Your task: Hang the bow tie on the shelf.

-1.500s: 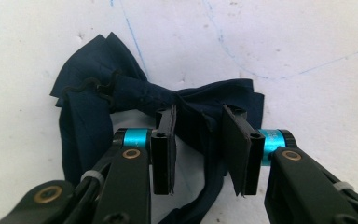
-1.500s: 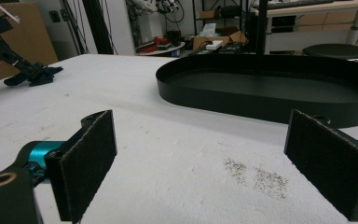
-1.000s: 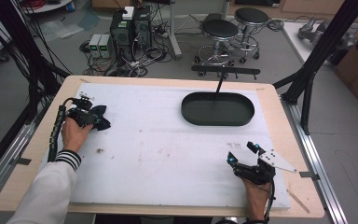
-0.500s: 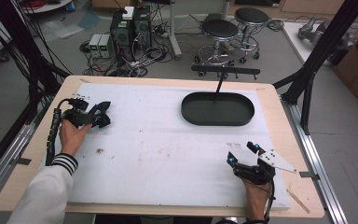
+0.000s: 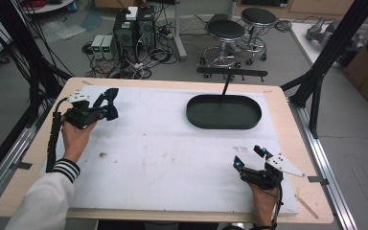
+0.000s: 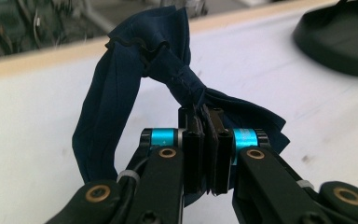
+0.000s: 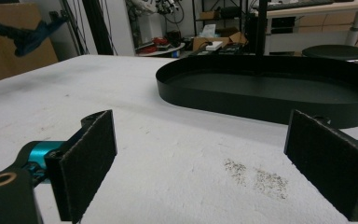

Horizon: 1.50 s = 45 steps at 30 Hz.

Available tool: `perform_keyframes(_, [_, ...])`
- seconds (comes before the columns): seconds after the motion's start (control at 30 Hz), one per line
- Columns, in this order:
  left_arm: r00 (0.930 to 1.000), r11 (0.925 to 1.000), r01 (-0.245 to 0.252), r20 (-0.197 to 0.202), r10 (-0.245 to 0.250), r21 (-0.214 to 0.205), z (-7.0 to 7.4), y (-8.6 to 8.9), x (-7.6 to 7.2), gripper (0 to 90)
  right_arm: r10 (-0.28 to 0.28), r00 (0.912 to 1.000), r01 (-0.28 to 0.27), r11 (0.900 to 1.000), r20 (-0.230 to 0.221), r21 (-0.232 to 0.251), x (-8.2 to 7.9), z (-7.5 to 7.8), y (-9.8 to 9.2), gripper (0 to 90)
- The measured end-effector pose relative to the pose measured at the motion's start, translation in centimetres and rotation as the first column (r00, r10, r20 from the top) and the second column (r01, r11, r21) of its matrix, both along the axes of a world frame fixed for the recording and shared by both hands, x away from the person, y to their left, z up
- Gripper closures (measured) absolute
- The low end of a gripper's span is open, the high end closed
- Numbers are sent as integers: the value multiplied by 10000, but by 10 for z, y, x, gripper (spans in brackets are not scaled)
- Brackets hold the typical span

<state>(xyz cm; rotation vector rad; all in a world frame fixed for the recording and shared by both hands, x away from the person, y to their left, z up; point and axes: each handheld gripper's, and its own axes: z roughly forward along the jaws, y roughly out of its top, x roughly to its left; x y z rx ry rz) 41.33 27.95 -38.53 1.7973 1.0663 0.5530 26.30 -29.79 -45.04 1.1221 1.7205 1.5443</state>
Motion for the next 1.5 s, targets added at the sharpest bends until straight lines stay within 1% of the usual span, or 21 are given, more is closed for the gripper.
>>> perform_keyframes(0.03, [9994,9987,79,353,-61,-508,5,-2,-2,864,-4,10000,4,10000,-12,-4,0,0,0,82])
perform_keyframes(0.07, [9994,9987,79,353,-61,-508,5,-2,-2,864,-4,10000,4,10000,-12,-4,0,0,0,82])
perform_keyframes(0.1, [9975,9953,209,686,-145,-943,8,-2,-4,864,11,10000,-11,10000,8,-27,0,0,0,81])
perform_keyframes(0.13, [9975,9953,209,686,-145,-943,8,-2,-4,864,11,10000,-11,10000,8,-27,0,0,0,81])
perform_keyframes(0.23, [9916,9945,328,1278,-199,-993,16,-6,-7,864,20,10000,-20,10000,-33,-28,-1,0,1,82])
perform_keyframes(0.3, [9874,9915,384,1574,-185,-1244,22,-10,-9,865,29,10000,-29,10000,-47,-19,-1,0,1,81])
perform_keyframes(0.37, [9821,9892,393,1881,-122,-1411,30,-16,-12,865,7,10000,-7,10000,6,-16,0,0,0,82])
perform_keyframes(0.43, [9757,9891,492,2184,-179,-1387,37,-22,-14,865,5,10000,-5,10000,-10,-10,0,0,0,81])
perform_keyframes(0.47, [9722,9877,576,2330,-224,-1455,41,-26,-15,865,5,10000,-5,10000,-10,-10,0,0,0,81])
perform_keyframes(0.6, [9619,9838,956,2685,-520,-1519,53,-41,-16,865,12,10000,-12,10000,-6,1,-1,0,0,81])
perform_keyframes(0.63, [9607,9822,1062,2708,-611,-1551,56,-45,-16,865,24,10000,-24,10000,-20,38,-1,0,0,81])
perform_keyframes(0.73, [9503,9796,1289,3013,-777,-1540,65,-56,-16,865,21,10000,-21,10000,20,21,-1,0,0,81])
perform_keyframes(0.9, [9389,9717,1648,3286,-1020,-1692,77,-77,-13,865,6,10000,-7,10000,28,88,-1,0,0,81])
perform_keyframes(0.97, [9349,9712,1773,3354,-1158,-1590,82,-87,-10,865,18,9999,-18,10000,117,49,-1,0,-1,81])
perform_keyframes(1.03, [9313,9683,1935,3399,-1308,-1578,87,-97,-8,865,15,9999,-16,10000,109,59,-1,0,-1,81])
perform_keyframes(1.1, [9269,9653,2046,3491,-1378,-1623,90,-106,-6,865,16,9999,-17,10000,123,91,-2,0,-1,81])
perform_keyframes(1.17, [9248,9635,2146,3507,-1478,-1599,92,-114,-3,865,9,9999,-11,9999,120,130,-2,0,-1,81])
perform_keyframes(1.3, [9178,9596,2365,3593,-1692,-1522,94,-132,3,865,24,9999,-26,9998,116,183,-2,0,-2,82])
perform_keyframes(1.43, [9162,9527,2564,3552,-1858,-1631,95,-150,12,865,34,9999,-36,9998,119,203,-2,0,-2,81])
perform_keyframes(1.47, [9164,9499,2645,3504,-1936,-1669,95,-155,15,865,10,9998,-14,9998,182,184,-2,-1,-2,81])
perform_keyframes(1.5, [9164,9496,2663,3490,-1962,-1655,95,-160,17,865,1,9999,-4,9998,137,215,-2,0,-2,81])
